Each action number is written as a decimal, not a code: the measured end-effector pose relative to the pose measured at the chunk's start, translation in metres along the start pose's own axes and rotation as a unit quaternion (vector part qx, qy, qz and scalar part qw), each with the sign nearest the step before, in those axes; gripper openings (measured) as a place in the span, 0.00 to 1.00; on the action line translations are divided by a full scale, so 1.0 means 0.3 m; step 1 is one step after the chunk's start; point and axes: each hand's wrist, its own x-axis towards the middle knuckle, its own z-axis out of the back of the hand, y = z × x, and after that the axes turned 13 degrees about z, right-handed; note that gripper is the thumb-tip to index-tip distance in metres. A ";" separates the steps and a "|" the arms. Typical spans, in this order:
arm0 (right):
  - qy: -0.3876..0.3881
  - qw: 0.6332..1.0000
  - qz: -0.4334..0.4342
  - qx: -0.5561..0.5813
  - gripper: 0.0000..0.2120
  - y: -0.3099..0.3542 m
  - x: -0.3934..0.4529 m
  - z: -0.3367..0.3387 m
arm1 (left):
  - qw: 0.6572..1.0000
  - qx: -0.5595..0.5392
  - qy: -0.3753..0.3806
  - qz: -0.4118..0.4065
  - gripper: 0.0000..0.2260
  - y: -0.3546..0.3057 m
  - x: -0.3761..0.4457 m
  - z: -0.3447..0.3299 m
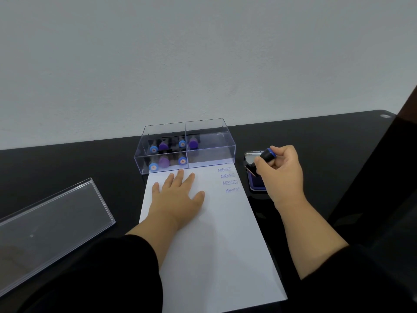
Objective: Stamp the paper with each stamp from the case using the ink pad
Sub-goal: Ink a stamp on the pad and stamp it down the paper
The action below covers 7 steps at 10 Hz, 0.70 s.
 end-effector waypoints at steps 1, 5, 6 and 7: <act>-0.002 1.000 0.000 0.001 0.13 -0.001 0.001 -0.001 | 1.000 -0.001 0.000 0.000 0.26 -0.003 0.002 0.001; 0.054 0.981 0.037 -0.184 0.13 -0.017 0.016 0.033 | 1.000 0.003 0.001 -0.002 0.26 0.001 0.004 -0.001; 0.059 0.967 0.051 -0.243 0.13 -0.017 0.022 0.047 | 1.000 0.004 0.002 -0.003 0.26 0.002 0.005 -0.001; 0.052 0.957 0.057 -0.280 0.12 -0.023 0.028 0.055 | 1.000 0.006 0.004 -0.005 0.27 0.001 0.007 -0.002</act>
